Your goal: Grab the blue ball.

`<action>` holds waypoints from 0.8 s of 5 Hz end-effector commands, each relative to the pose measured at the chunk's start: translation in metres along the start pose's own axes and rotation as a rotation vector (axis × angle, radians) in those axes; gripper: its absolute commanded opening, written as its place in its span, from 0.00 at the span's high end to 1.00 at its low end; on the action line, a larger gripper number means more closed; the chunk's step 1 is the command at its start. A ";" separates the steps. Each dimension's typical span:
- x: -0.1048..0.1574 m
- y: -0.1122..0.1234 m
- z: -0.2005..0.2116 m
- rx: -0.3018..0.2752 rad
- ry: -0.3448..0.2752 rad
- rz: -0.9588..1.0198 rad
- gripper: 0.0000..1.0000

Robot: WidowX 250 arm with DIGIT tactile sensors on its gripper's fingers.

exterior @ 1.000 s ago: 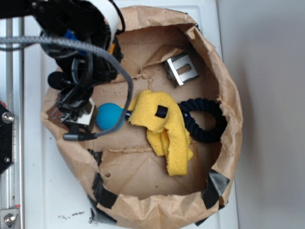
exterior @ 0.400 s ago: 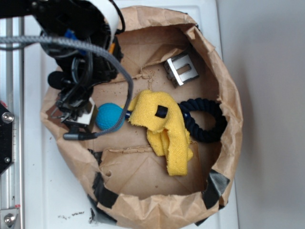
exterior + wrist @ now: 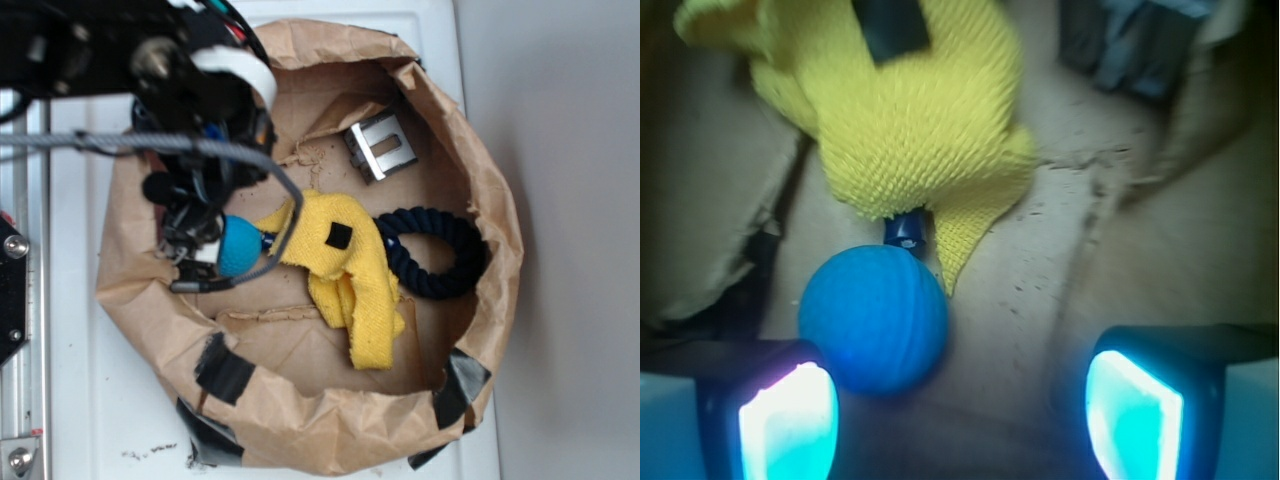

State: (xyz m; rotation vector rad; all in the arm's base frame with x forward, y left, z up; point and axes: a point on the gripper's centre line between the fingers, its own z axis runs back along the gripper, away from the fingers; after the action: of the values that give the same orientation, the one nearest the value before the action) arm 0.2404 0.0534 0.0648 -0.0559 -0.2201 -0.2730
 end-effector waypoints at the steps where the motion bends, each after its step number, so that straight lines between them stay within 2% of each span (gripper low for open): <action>1: 0.010 -0.004 -0.032 0.006 0.029 -0.039 0.00; 2: 0.008 -0.005 -0.031 0.014 0.019 -0.018 1.00; 3: 0.011 -0.002 -0.032 0.044 0.027 -0.002 1.00; 4: 0.012 -0.006 -0.032 0.032 0.021 0.017 1.00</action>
State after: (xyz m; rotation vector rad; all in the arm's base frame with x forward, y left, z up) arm 0.2462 0.0425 0.0311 -0.0428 -0.1670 -0.2549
